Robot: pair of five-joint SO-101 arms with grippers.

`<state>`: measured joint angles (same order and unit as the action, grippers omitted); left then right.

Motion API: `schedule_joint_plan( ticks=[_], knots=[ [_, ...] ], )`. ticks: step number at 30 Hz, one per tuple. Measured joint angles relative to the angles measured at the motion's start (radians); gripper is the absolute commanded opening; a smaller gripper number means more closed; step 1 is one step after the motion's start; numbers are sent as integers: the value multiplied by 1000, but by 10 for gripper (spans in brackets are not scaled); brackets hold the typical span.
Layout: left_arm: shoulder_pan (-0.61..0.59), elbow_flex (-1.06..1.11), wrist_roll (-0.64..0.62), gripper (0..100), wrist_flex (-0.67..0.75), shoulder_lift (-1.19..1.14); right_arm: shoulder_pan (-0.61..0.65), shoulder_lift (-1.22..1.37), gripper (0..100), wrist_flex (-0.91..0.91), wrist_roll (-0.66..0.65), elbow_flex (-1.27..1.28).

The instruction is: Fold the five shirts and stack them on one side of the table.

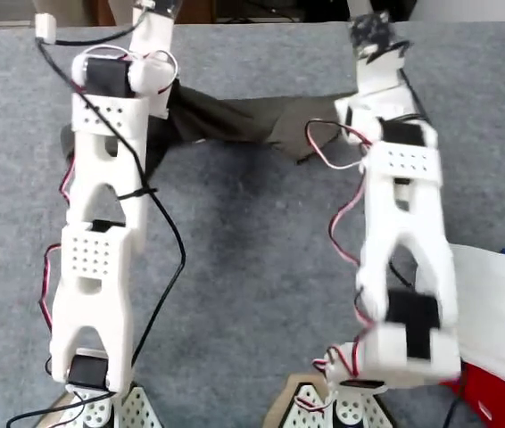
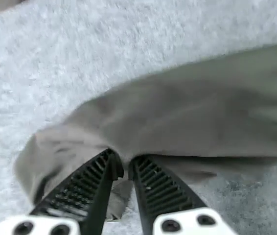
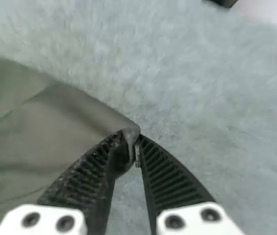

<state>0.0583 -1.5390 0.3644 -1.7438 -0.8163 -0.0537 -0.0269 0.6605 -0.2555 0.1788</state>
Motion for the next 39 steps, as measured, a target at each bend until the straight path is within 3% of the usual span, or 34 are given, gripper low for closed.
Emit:
schedule_joint_plan(
  ticks=[6, 13, 20, 26, 30, 33, 39],
  knots=[
    [-32, 153, 0, 18, -8, 230, 71, -325, 4, 153, -52, -2],
    [28, 664, -2, 19, -8, 663, 81, -652, 4, 345, -57, -31],
    [147, 1198, 0, 19, -8, 1235, 83, -948, 4, 580, -81, -245],
    [206, 1590, 0, 19, -8, 1731, 83, -1014, 5, 776, -89, -543],
    [207, 1726, 0, 19, -8, 1993, 83, -1016, 5, 825, -117, -694],
    [209, 1741, 0, 19, -8, 2096, 83, -1017, 5, 825, -137, -715],
    [210, 1892, 0, 19, 0, 2071, 97, -962, 4, 724, -141, -603]
  ],
)
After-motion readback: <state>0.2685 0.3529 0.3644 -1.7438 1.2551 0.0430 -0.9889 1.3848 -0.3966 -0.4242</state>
